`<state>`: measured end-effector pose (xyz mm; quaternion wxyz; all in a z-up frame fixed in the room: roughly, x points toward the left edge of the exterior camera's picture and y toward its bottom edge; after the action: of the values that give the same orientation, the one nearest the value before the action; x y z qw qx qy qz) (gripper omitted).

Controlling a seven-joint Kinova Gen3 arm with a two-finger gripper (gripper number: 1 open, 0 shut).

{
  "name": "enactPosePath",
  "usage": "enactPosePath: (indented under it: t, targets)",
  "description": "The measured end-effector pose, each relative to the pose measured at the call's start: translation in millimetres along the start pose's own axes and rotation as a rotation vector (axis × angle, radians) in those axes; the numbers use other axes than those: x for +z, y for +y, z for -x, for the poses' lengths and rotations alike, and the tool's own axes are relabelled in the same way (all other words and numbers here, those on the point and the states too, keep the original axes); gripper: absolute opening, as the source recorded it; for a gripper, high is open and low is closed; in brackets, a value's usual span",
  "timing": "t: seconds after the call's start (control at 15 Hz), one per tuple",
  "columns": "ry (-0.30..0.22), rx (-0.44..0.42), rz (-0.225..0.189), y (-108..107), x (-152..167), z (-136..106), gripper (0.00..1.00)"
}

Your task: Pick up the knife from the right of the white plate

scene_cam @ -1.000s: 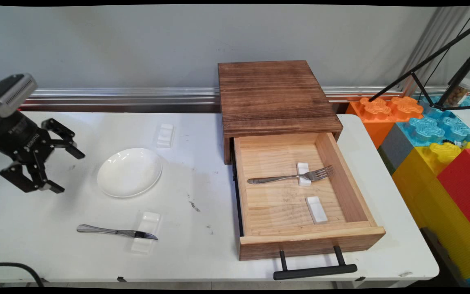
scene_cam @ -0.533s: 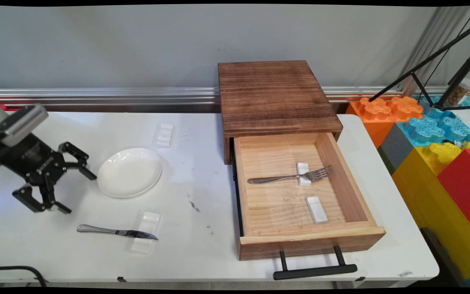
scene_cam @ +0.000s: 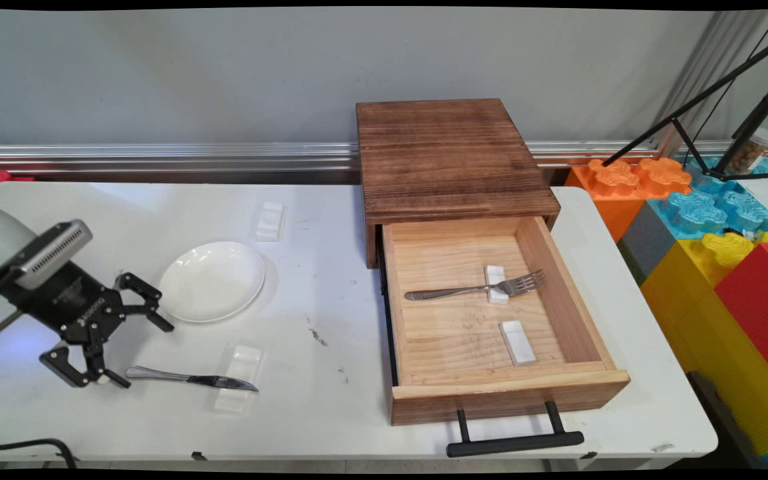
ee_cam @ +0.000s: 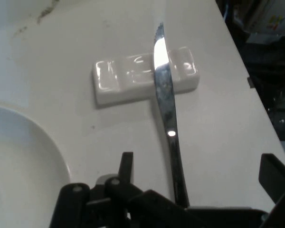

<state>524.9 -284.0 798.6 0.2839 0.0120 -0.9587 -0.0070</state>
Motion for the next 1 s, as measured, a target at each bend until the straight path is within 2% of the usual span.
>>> enactPosePath:
  t: [0.47,1.0]
  targets:
    - [0.041,-0.013,-0.001,6,36,12,1.00]
    - [0.048,-0.045,-0.025,7,56,21,1.00]
